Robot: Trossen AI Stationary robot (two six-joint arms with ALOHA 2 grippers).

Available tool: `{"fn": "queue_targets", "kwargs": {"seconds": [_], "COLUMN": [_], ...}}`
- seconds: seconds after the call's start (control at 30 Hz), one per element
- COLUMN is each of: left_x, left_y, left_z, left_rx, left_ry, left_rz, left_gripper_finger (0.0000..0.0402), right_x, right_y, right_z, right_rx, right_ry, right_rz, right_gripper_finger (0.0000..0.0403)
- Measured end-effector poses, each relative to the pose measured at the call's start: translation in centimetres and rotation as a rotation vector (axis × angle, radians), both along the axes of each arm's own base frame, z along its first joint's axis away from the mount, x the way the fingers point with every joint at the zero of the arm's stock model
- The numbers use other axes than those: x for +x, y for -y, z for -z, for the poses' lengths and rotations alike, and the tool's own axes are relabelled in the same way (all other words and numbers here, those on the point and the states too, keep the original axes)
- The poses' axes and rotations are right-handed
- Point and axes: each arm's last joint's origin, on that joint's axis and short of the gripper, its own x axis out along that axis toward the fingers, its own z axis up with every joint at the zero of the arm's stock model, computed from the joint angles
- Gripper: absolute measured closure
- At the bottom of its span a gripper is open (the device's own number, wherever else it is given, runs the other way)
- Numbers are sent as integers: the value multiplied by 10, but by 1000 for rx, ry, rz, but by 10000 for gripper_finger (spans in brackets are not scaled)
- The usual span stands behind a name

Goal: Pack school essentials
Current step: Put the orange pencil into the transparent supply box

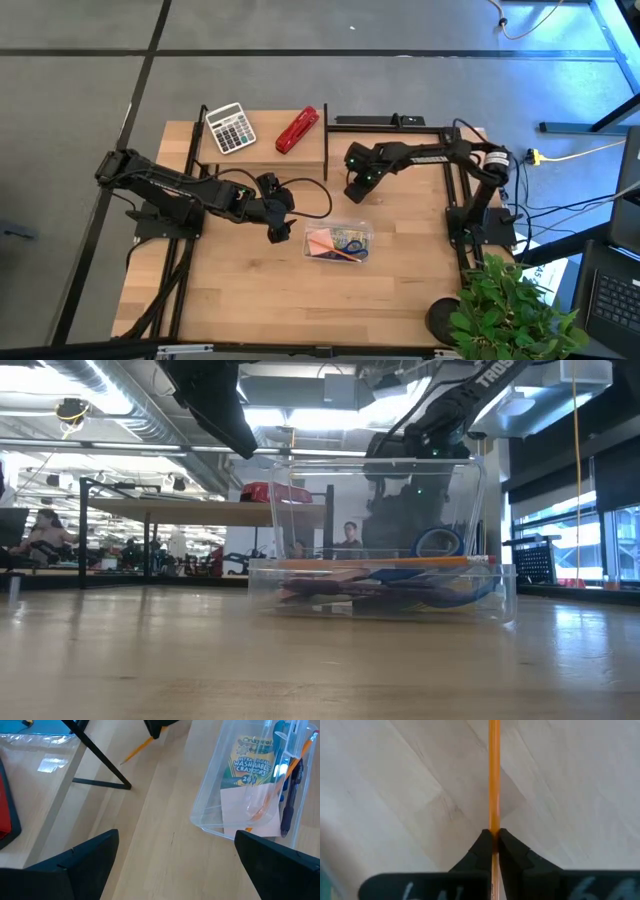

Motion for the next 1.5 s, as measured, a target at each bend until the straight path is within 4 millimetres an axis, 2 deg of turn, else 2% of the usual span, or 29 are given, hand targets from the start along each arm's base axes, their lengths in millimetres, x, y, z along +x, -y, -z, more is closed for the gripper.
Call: {"fn": "queue_targets", "kwargs": {"seconds": [0.17, 0.4, 0.63, 0.83, 1.0, 1.3, 1.5], "left_x": [0, 0, 0, 0, 0, 0, 0], "left_y": [0, 0, 0, 0, 0, 0, 0], "left_z": [0, 0, 0, 0, 0, 0, 0], "left_rx": [0, 0, -1, -1, -1, -1, 14], "left_ry": [0, 2, 5, 4, 4, 4, -5], "left_rz": [0, 0, 0, 1, 1, 1, 19], "left_gripper_finger": [8, 8, 8, 8, 8, 8, 8], "right_x": [-6, -24, -38, -45, -41, -29, -23], "right_y": [-2, -8, -31, -54, -75, -109, -139], "right_z": [-14, -54, -97, -115, -124, -170, -186], "right_rx": [-10, -58, -140, -192, -194, -243, -239], "right_ry": [7, 65, 189, 239, 272, 432, 556], "right_rz": [29, 62, 46, -7, -79, -170, -282], "right_gripper_finger": [387, 387, 387, 387, 387, 387, 387]}}
